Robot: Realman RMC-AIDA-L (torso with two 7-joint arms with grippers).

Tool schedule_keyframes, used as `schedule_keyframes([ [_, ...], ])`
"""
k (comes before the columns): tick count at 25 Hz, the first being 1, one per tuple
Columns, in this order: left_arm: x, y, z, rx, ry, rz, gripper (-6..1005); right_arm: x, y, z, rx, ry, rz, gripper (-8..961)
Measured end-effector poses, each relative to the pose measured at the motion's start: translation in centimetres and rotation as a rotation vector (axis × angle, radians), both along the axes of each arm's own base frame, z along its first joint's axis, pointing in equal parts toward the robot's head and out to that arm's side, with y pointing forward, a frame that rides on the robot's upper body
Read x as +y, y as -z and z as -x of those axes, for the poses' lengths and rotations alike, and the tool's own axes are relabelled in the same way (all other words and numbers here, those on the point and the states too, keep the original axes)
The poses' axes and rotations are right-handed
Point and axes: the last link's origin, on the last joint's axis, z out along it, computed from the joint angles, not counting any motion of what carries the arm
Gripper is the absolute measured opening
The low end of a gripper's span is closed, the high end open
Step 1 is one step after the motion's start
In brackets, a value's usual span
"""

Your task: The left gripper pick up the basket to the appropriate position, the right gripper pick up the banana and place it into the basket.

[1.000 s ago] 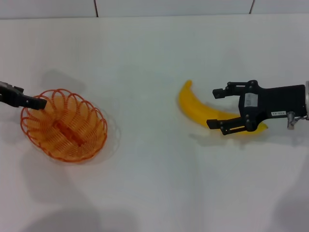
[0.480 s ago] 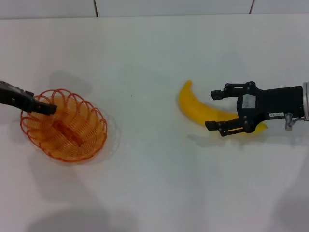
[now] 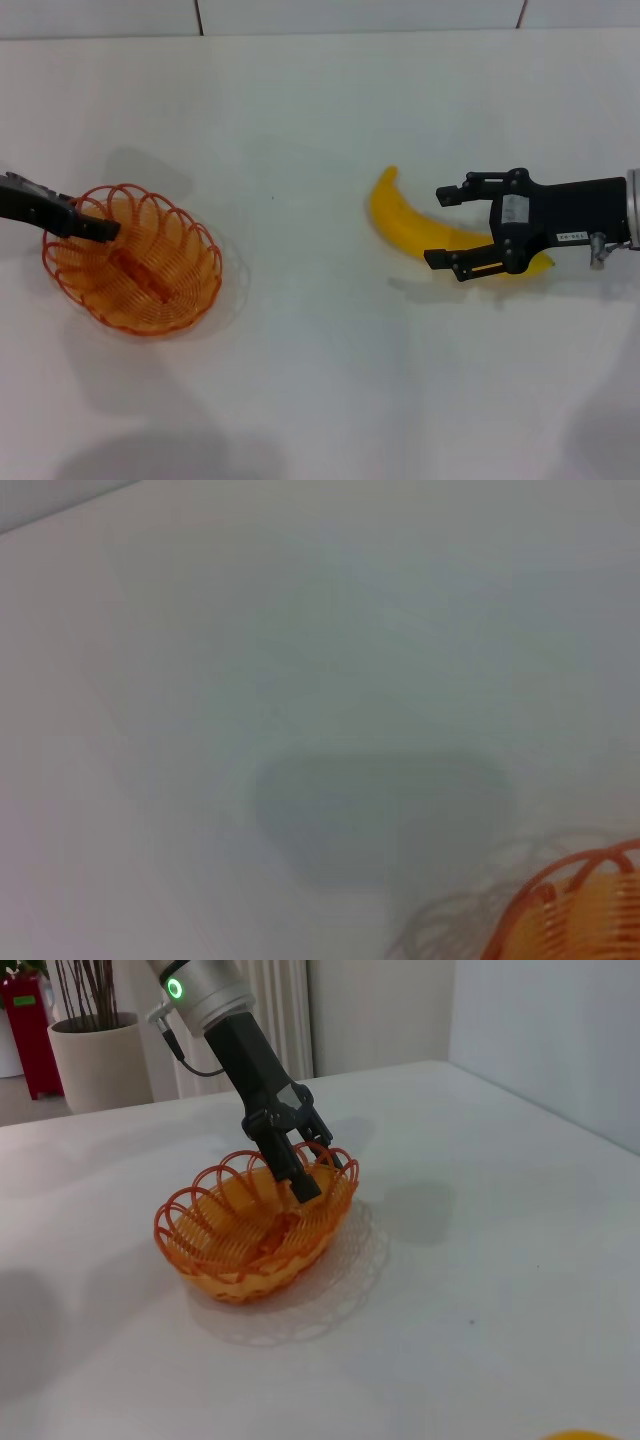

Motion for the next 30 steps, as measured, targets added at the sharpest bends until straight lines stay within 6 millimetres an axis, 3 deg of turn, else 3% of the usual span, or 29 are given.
schedule_keyframes([
  [5,0.02,-0.03,0.00,0.002,0.000,0.000,807,0.00,0.00,0.00,0.000,0.001,0.000,875],
  [15,0.03,-0.10,-0.05,0.002,0.000,-0.003,380,0.02,-0.06,-0.03,0.000,0.002,0.000,873],
  [21,-0.05,0.07,-0.17,0.000,0.003,0.005,342,-0.02,-0.06,-0.07,0.000,0.005,0.000,872],
  [30,-0.14,0.23,-0.68,0.035,0.038,0.033,191,-0.13,-0.05,-0.20,-0.001,0.009,0.001,871],
])
